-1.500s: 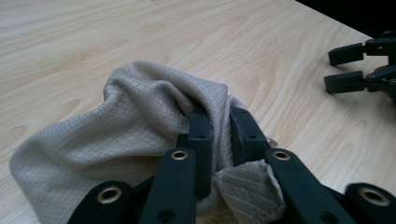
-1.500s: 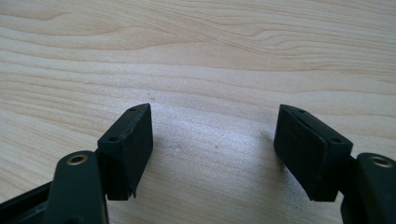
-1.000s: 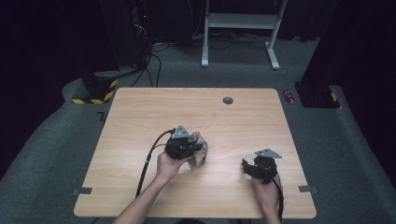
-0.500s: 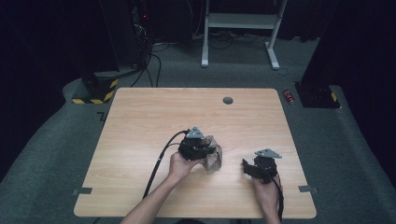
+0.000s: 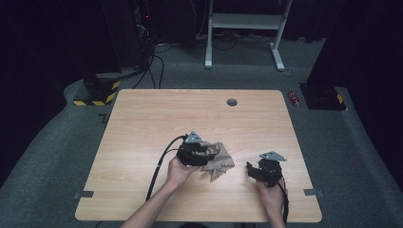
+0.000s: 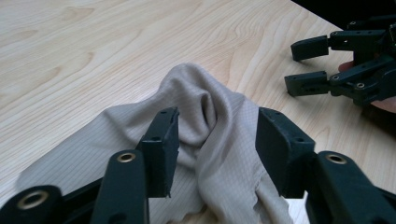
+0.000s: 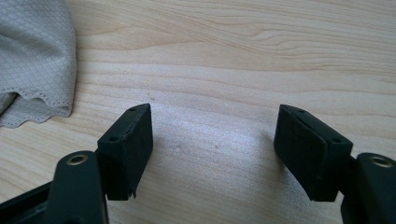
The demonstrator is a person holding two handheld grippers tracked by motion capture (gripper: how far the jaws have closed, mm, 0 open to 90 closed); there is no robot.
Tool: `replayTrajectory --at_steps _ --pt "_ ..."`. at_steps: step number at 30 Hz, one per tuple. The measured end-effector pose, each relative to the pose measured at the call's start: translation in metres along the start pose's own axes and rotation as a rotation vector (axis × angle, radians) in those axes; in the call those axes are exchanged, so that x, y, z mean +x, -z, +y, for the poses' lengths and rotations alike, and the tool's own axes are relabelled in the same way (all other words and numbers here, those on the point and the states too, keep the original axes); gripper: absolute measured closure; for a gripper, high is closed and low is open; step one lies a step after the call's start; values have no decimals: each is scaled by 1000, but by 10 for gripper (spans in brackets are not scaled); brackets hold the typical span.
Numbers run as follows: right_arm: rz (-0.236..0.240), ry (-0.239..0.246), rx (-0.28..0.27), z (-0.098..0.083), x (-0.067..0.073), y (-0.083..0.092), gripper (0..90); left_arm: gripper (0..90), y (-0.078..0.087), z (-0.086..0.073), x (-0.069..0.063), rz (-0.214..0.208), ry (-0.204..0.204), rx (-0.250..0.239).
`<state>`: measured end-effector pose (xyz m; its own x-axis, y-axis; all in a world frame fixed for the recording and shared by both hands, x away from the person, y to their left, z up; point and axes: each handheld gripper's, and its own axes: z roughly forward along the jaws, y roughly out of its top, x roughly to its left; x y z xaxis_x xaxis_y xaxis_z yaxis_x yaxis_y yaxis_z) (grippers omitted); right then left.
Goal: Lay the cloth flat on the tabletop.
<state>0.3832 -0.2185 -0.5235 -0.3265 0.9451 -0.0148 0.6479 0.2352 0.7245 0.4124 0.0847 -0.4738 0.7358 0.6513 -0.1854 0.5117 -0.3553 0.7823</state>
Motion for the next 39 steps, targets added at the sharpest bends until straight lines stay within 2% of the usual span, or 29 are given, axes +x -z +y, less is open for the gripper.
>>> replayTrajectory --at_steps 2,6,9,11,15,17,19,22,24,25,26,27,29,30,31,32,35,39 --pt "0 0 0 0 0 0 281 481 5 -5 2 20 0 4" --pt "0 1 0 0 0 0 285 481 11 -14 3 30 11 10" --pt "1 3 -2 0 0 0 294 482 14 -25 3 51 -4 26" --pt "10 9 -4 0 1 1 326 481 15 -34 0 61 -23 43" --pt "20 24 -11 0 1 1 374 476 17 -42 -2 60 -15 47" --pt "33 37 -17 -1 4 2 454 474 17 -46 -5 51 -7 49" --pt "37 55 -23 -1 7 2 517 471 18 -50 -10 47 -20 58" --pt "62 66 -2 1 13 4 568 474 18 -54 -14 36 -24 56" --pt "108 64 3 1 20 6 583 493 16 -56 -16 33 -26 66" --pt "134 78 1 2 25 7 592 504 15 -56 -16 35 -25 66" --pt "134 78 1 2 25 7 592 520 15 -56 -16 35 -25 66" --pt "170 115 -11 3 35 9 608 554 12 -57 -16 38 -28 72" --pt "189 120 -15 4 38 9 614 579 10 -57 -16 40 -24 70" --pt "247 135 -23 6 46 10 635 647 8 -57 -16 39 -25 71" --pt "269 138 -24 7 50 9 639 669 7 -57 -16 38 -29 73" --pt "284 144 -24 7 54 9 642 699 7 -56 -15 40 -38 76" --pt "318 147 -16 9 61 6 649 778 7 -53 -15 35 -27 72" --pt "340 165 -6 10 70 2 662 857 10 -48 -15 34 -43 60"
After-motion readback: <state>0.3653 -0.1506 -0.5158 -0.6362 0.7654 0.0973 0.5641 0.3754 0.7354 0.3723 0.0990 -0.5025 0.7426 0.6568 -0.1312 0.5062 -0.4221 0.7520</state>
